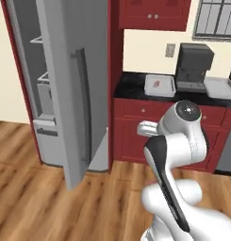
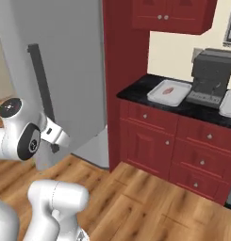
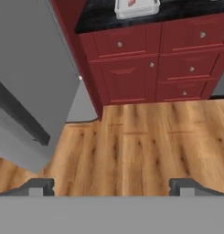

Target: Place one mushroom and one steak in each tupperware on the nearby counter, to pack two identical lunches.

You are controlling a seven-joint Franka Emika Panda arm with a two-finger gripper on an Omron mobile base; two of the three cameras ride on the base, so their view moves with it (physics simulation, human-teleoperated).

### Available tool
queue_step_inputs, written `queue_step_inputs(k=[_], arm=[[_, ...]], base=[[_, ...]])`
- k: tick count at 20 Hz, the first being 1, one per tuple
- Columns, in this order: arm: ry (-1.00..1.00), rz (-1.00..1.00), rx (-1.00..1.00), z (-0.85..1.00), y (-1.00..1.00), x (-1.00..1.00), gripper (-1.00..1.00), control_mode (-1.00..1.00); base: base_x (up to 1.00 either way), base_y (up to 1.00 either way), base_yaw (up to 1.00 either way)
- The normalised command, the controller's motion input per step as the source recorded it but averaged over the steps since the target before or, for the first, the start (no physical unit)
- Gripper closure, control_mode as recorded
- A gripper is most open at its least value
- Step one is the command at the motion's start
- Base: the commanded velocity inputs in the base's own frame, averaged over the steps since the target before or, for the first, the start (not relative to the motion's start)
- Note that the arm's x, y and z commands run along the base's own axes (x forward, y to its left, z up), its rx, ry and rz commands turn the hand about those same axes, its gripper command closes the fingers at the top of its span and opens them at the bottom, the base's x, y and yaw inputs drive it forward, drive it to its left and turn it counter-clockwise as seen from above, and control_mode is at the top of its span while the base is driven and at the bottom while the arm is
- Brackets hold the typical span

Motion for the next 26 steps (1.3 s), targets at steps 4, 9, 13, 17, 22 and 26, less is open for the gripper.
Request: queue_step_inputs(k=[4, 9, 13, 17, 22, 26], arm=[[0.0, 0.0, 0.0, 0.0, 0.0, 0.0, -1.0, 1.0], [0.0, 0.0, 0.0, 0.0, 0.0, 0.0, -1.0, 1.0], [0.0, 0.0, 0.0, 0.0, 0.0, 0.0, -1.0, 1.0], [0.0, 0.0, 0.0, 0.0, 0.0, 0.0, -1.0, 1.0], [0.0, 0.0, 0.0, 0.0, 0.0, 0.0, -1.0, 1.0], [0.0, 0.0, 0.0, 0.0, 0.0, 0.0, -1.0, 1.0]], base=[[-1.0, 0.0, 0.52], [-0.8, 0.08, 0.64], [0.0, -0.03, 0.88], [0.27, -0.49, 0.61], [0.46, -0.54, 0.39], [0.4, -0.21, 0.56]])
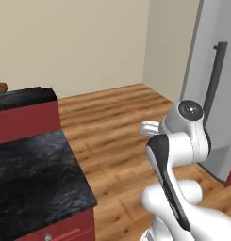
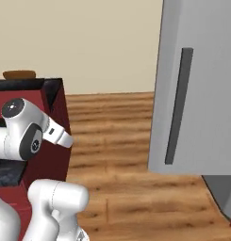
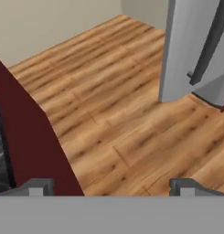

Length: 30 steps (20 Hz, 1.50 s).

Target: Place one mushroom and one steak in each tupperware on the nearby counter, to pack two identical lunches.

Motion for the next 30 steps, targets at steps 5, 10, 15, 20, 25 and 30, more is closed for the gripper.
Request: queue_step_inputs(k=[5, 10, 15, 20, 25, 30], arm=[[0.0, 0.0, 0.0, 0.0, 0.0, 0.0, -1.0, 1.0], [0.0, 0.0, 0.0, 0.0, 0.0, 0.0, -1.0, 1.0], [0.0, 0.0, 0.0, 0.0, 0.0, 0.0, -1.0, 1.0], [0.0, 0.0, 0.0, 0.0, 0.0, 0.0, -1.0, 1.0], [0.0, 0.0, 0.0, 0.0, 0.0, 0.0, -1.0, 1.0], [0.0, 0.0, 0.0, 0.0, 0.0, 0.0, -1.0, 1.0]], base=[[0.13, -0.18, 0.48], [0.7, -0.4, 0.0], [1.0, -0.66, 0.0], [1.0, 0.17, 0.02], [1.0, 0.17, 0.07], [1.0, -0.57, 0.0]])
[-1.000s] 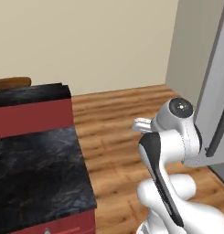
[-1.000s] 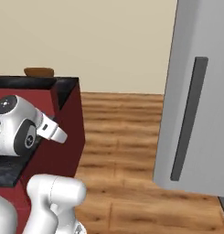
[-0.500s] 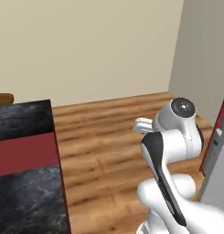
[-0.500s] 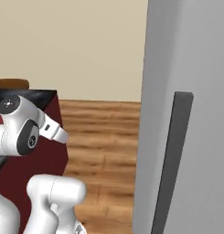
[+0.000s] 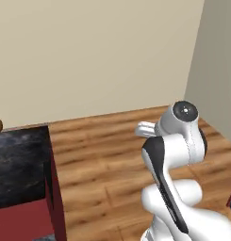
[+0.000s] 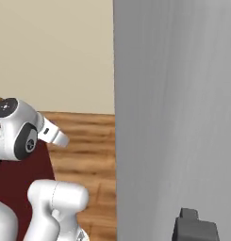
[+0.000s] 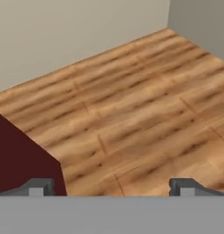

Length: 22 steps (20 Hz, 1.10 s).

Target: Place one mushroom and one steak in each tupperware on the nearby counter, to pack two identical lunches.

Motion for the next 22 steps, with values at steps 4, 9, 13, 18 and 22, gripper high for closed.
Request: queue_step_inputs(k=[4, 9, 13, 18, 22], arm=[[0.0, 0.0, 0.0, 0.0, 0.0, 0.0, -1.0, 1.0], [0.0, 0.0, 0.0, 0.0, 0.0, 0.0, -1.0, 1.0], [0.0, 0.0, 0.0, 0.0, 0.0, 0.0, -1.0, 1.0], [0.0, 0.0, 0.0, 0.0, 0.0, 0.0, -1.0, 1.0], [0.0, 0.0, 0.0, 0.0, 0.0, 0.0, -1.0, 1.0]], base=[[1.0, -0.41, -0.37], [0.86, -0.07, -0.68], [0.36, -0.08, -0.94], [0.57, -0.16, -0.86], [0.78, -0.39, -0.7]])
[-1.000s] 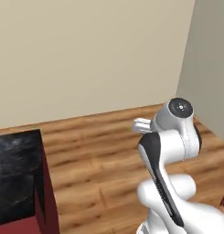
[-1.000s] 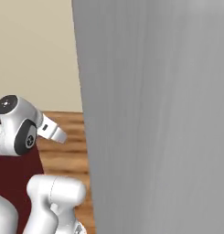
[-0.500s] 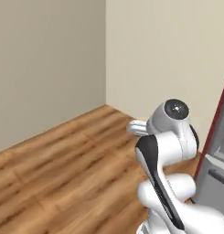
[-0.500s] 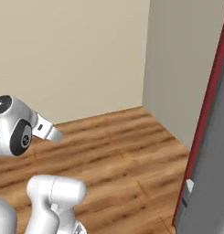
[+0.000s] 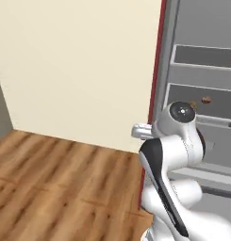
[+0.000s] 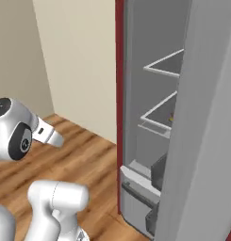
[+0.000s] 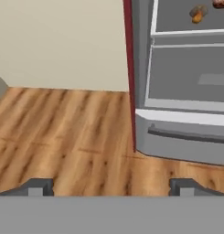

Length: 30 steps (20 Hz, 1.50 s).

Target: Place one mushroom and one steak in each tupperware on the nearby counter, to pack two identical lunches.

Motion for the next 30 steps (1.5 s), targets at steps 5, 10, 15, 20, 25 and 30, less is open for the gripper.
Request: queue_step_inputs(k=[5, 10, 15, 20, 25, 30], arm=[[0.0, 0.0, 0.0, 0.0, 0.0, 0.0, -1.0, 1.0], [0.0, 0.0, 0.0, 0.0, 0.0, 0.0, -1.0, 1.0], [0.0, 0.0, 0.0, 0.0, 0.0, 0.0, -1.0, 1.0], [0.0, 0.0, 0.0, 0.0, 0.0, 0.0, -1.0, 1.0], [0.02, 0.09, 0.02, 0.1, 0.06, 0.24, -1.0, -1.0], [0.18, 0.37, 0.07, 0.48, 0.02, 0.92, -1.0, -1.0]], base=[[0.56, -0.32, -0.68], [0.64, -0.16, -0.69], [0.8, -0.06, -0.55], [0.9, 0.5, -0.22], [0.37, 0.44, 0.05], [0.0, 0.0, 0.0]])
